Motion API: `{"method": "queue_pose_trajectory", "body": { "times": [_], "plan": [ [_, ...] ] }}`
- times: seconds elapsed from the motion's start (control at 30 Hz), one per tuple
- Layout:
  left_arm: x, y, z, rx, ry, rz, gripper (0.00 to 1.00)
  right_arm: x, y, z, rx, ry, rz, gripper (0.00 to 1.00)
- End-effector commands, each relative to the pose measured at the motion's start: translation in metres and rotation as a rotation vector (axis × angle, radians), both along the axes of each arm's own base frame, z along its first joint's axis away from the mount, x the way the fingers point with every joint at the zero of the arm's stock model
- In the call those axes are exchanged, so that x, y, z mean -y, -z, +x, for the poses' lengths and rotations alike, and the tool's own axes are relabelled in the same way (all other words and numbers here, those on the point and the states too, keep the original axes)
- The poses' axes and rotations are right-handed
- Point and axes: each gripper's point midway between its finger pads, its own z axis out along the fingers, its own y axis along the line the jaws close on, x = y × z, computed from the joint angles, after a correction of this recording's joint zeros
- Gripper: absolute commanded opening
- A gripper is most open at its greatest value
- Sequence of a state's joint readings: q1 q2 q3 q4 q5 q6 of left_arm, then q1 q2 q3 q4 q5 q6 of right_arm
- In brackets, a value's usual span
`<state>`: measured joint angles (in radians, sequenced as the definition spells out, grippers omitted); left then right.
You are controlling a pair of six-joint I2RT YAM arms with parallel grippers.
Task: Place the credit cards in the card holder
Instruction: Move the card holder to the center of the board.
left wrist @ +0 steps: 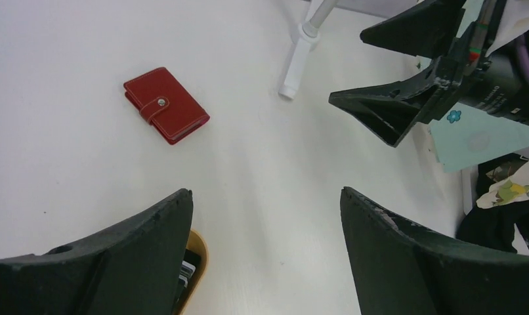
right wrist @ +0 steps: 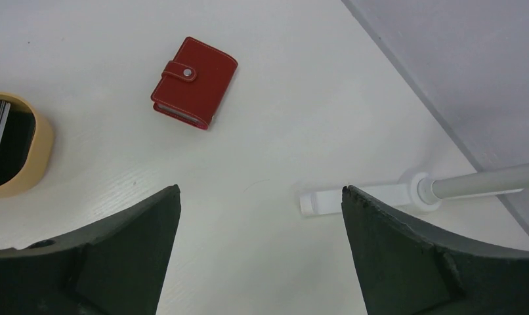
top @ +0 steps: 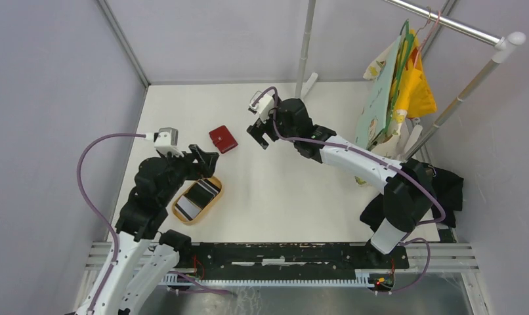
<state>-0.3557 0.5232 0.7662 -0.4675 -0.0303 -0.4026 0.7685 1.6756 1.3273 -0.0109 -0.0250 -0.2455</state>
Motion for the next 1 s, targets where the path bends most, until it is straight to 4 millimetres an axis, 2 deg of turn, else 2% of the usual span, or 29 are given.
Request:
{"method": "queue_pose_trajectory", "body": {
  "times": [0.0, 0.07, 0.17, 0.27, 0.4, 0.57, 0.7, 0.77, 0.97],
  "plan": [
    [0.015, 0.004, 0.019, 0.003, 0.014, -0.077, 0.9, 0.002, -0.017, -0.009, -0.019, -0.073, 0.078, 0.98],
    [0.023, 0.018, 0.03, -0.029, 0.024, -0.094, 0.9, 0.007, -0.01, -0.02, -0.083, -0.159, 0.073, 0.98],
    [0.034, 0.041, 0.053, -0.084, 0.011, -0.124, 0.91, 0.01, 0.0, -0.05, -0.192, -0.375, 0.133, 0.98],
    [0.042, 0.062, 0.077, -0.148, -0.017, -0.139, 0.9, 0.017, 0.017, -0.067, -0.273, -0.457, 0.132, 0.98],
    [0.036, 0.086, 0.115, -0.207, -0.112, -0.139, 0.89, 0.035, 0.048, -0.085, -0.31, -0.502, 0.017, 0.98],
    [0.018, 0.129, 0.155, -0.325, -0.197, -0.173, 0.82, 0.059, 0.068, -0.103, -0.276, -0.507, -0.052, 0.98],
    [0.005, 0.153, 0.175, -0.395, -0.252, -0.138, 0.79, 0.071, 0.068, -0.102, -0.2, -0.498, -0.089, 0.98],
    [0.001, 0.165, 0.185, -0.44, -0.276, -0.1, 0.72, 0.073, 0.068, -0.1, -0.196, -0.495, -0.093, 0.98],
    [-0.01, 0.209, 0.196, -0.597, -0.32, 0.017, 0.66, 0.073, 0.081, -0.106, -0.234, -0.524, -0.092, 0.98]
  ]
}}
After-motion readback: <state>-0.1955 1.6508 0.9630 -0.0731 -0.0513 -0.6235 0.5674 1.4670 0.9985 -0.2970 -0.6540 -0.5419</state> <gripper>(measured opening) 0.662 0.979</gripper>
